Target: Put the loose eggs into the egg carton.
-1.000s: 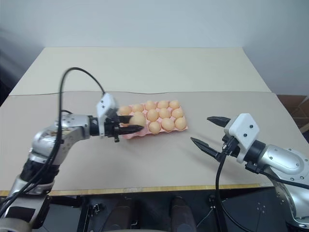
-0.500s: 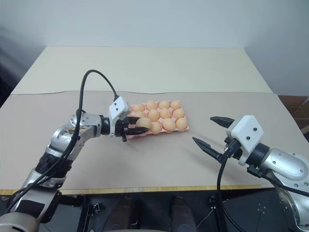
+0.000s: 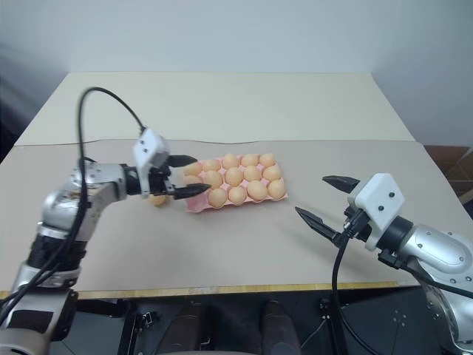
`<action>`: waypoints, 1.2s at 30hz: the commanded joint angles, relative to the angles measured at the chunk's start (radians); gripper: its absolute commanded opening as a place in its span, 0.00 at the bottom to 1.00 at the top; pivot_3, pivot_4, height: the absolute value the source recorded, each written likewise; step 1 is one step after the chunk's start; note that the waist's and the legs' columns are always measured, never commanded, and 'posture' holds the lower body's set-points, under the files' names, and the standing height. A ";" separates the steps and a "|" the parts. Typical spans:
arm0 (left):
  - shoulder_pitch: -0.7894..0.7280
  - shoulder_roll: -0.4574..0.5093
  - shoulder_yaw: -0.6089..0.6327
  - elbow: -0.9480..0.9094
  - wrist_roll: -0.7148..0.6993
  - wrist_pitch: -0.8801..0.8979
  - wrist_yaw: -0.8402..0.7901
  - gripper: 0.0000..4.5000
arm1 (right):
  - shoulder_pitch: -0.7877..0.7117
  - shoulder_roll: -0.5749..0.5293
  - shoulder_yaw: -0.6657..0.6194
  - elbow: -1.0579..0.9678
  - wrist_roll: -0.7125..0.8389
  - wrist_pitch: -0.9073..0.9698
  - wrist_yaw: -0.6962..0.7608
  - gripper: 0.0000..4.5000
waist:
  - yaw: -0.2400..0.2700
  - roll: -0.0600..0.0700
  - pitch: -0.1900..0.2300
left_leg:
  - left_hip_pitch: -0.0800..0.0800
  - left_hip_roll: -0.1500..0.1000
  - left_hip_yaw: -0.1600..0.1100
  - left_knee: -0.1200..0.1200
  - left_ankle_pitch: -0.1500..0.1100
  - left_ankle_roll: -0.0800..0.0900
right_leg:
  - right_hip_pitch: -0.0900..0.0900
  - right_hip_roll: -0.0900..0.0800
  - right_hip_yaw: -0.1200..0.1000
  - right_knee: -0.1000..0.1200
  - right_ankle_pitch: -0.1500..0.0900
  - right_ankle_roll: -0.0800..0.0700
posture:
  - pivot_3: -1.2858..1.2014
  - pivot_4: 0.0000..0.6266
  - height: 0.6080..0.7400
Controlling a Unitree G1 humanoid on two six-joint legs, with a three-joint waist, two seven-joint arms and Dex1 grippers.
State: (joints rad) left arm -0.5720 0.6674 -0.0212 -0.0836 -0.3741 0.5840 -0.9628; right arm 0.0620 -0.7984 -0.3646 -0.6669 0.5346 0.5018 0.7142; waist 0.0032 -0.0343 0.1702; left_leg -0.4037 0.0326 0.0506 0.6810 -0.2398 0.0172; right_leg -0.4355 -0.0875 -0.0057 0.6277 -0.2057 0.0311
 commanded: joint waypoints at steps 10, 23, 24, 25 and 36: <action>0.449 0.235 0.459 -0.133 -0.129 -0.104 -0.145 1.00 | -0.072 -0.063 -0.040 0.112 0.056 -0.014 0.140 1.00 | -0.003 0.000 0.000 | 0.000 0.001 0.001 0.000 0.000 0.000 | -0.001 -0.001 -0.001 0.000 0.000 -0.001 | 0.52 0.24 1.00; 0.751 0.159 0.611 -0.274 -0.176 -0.110 -0.070 1.00 | -0.048 -0.090 -0.079 0.165 0.097 -0.002 0.219 1.00 | 0.011 0.000 0.000 | 0.002 0.001 0.002 0.000 0.000 0.000 | 0.001 -0.003 -0.001 -0.001 -0.004 -0.006 | 0.52 0.24 1.00; 0.746 0.164 0.606 -0.274 -0.180 -0.095 -0.062 1.00 | -0.047 -0.094 -0.082 0.165 0.099 -0.002 0.222 1.00 | 0.010 0.000 0.000 | 0.002 0.001 0.002 0.000 0.000 0.000 | 0.001 -0.003 -0.001 -0.001 -0.004 -0.006 | 0.52 0.24 1.00; 0.742 0.173 0.600 -0.271 -0.182 -0.079 -0.057 1.00 | -0.046 -0.098 -0.083 0.166 0.099 -0.002 0.223 1.00 | 0.009 0.000 0.000 | 0.002 0.001 0.003 0.000 0.000 0.000 | 0.000 -0.003 -0.001 -0.001 -0.004 -0.006 | 0.52 0.24 1.00; 0.553 0.138 0.446 -0.242 -0.186 0.152 0.175 1.00 | -0.045 -0.103 -0.080 0.150 0.093 -0.003 0.208 1.00 | 0.013 0.000 0.000 | 0.002 0.001 0.003 0.000 0.000 0.000 | 0.001 -0.002 -0.001 0.000 -0.003 -0.004 | 0.52 0.24 1.00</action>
State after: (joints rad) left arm 0.0185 0.8119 0.4423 -0.3135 -0.5530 0.6831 -0.8587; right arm 0.0233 -0.8923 -0.4103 -0.4916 0.6124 0.5007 0.9267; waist 0.0159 -0.0344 0.1702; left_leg -0.4012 0.0337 0.0531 0.6809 -0.2399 0.0169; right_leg -0.4340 -0.0893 -0.0063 0.6274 -0.2083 0.0277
